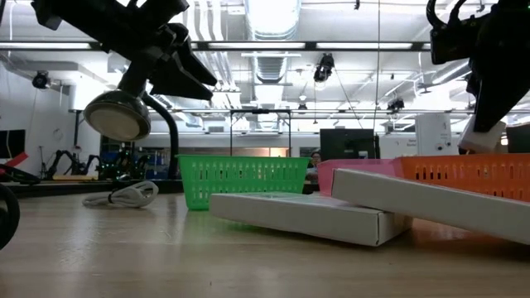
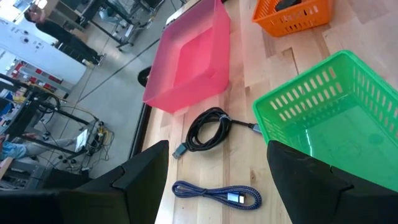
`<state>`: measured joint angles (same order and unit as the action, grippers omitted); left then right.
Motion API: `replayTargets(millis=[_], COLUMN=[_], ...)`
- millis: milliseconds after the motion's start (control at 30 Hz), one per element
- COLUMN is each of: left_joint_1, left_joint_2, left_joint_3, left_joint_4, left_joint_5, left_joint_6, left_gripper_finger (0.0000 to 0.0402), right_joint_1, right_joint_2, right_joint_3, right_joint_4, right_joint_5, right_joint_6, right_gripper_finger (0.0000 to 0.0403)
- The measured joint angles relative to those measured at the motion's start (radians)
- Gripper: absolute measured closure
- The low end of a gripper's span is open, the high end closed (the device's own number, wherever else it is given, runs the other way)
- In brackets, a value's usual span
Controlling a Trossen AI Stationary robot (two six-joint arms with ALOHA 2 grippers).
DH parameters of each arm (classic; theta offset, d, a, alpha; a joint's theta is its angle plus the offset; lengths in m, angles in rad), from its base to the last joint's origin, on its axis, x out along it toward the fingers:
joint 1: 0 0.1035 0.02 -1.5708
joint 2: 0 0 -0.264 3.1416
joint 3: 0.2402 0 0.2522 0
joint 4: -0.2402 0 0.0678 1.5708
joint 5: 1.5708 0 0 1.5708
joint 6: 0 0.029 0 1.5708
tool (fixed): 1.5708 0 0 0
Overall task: Pick and place items into bin
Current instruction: Put the white charger adapter into the orange bin, then put the white charger cable into the pink bin
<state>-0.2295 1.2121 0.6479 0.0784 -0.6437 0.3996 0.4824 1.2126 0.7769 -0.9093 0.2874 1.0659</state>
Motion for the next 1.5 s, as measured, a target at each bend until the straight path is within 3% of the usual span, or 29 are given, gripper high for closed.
replayTargets(millis=[267, 500, 633, 733, 867, 1000, 1167, 1500], left_joint_1=[0.0, 0.0, 0.0, 0.0, 0.0, 0.0, 0.0, 0.0], left_joint_2=[0.0, 0.0, 0.0, 0.0, 0.0, 0.0, 0.0, 0.0], left_joint_3=[0.0, 0.0, 0.0, 0.0, 0.0, 0.0, 0.0, 0.0], left_joint_4=[-0.003, -0.004, -0.005, -0.005, -0.005, -0.009, -0.009, -0.008], left_joint_5=[0.0, 0.0, 0.0, 0.0, 0.0, 0.0, 0.0, 0.001], left_joint_6=[0.0, 0.0, 0.0, 0.0, 0.0, 0.0, 0.0, 0.0], left_gripper_finger=[0.0146, 0.0146, 0.0146, 0.0146, 0.0146, 0.0146, 0.0146, 0.0146], right_joint_1=[0.0, 0.0, 0.0, 0.007, 0.011, 0.01, 0.01, 0.007], right_joint_2=[0.0, 0.0, 0.0, 0.0, 0.0, 0.0, 0.001, -0.009], right_joint_3=[0.0, 0.0, 0.0, -0.001, -0.01, -0.041, -0.137, -0.369], right_joint_4=[0.001, 0.002, 0.005, 0.036, 0.146, 0.316, 0.586, 1.03], right_joint_5=[0.003, 0.009, 0.088, 0.252, 0.474, 0.591, 0.601, 0.558], right_joint_6=[0.008, 0.008, 0.0, -0.025, -0.151, -0.307, -0.48, -0.671], right_gripper_finger=[0.0208, 0.0203, 0.0202, 0.0202, 0.0202, 0.0202, 0.0202, 0.0202])
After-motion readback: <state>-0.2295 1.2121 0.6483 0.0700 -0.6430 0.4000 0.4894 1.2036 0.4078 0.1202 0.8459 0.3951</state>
